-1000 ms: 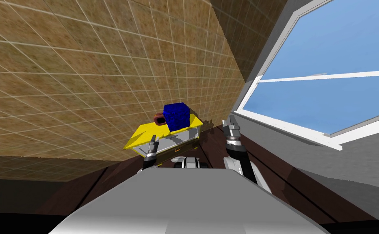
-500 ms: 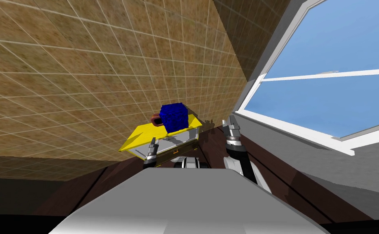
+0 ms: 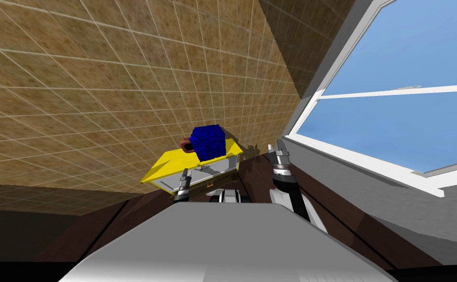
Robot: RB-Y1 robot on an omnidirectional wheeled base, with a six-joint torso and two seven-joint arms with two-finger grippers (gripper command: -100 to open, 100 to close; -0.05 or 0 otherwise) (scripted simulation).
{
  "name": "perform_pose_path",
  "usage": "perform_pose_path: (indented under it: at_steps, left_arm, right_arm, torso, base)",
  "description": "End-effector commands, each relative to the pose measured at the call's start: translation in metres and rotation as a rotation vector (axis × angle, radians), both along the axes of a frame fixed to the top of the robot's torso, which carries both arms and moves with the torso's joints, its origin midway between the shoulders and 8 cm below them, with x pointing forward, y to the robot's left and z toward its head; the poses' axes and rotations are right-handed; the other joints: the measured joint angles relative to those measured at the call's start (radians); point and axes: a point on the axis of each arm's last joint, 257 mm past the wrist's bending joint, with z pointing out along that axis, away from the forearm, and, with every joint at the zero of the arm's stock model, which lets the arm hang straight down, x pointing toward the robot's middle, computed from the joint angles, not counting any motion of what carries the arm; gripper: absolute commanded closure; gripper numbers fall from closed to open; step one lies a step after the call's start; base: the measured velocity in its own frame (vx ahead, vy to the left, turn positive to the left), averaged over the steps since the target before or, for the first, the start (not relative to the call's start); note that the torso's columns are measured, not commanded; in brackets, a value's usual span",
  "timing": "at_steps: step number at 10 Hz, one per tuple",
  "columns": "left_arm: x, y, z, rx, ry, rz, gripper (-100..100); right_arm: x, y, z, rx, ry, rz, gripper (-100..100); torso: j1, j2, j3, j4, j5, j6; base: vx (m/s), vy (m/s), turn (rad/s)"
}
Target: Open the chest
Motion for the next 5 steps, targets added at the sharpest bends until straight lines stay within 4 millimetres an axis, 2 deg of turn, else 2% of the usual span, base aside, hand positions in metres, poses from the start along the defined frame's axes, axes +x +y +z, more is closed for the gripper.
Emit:
perform_pose_path:
  at_steps: [1,3,5]
  left_arm:
    - [-0.006,0.002,-0.017,-0.017,0.023,0.016,-100]
    - [-0.012,0.003,-0.032,-0.031,0.049,0.028,-100]
    - [-0.015,0.003,-0.039,-0.042,0.055,0.037,-100]
  right_arm:
    - [0.0,0.0,0.0,0.0,0.0,0.0,0]
    - [0.0,0.0,0.0,0.0,0.0,0.0,0]
    - [0.0,0.0,0.0,0.0,0.0,0.0,0]
  torso:
    - [0.003,0.002,0.002,0.001,0.001,0.001]
    - [0.001,0.0,0.0,0.0,0.0,0.0]
    - [0.004,0.002,0.001,0.001,0.001,0.001]
  base:
    - [0.053,-0.064,0.029]
    - [0.063,-0.086,0.036]
    - [0.02,-0.04,-0.002]
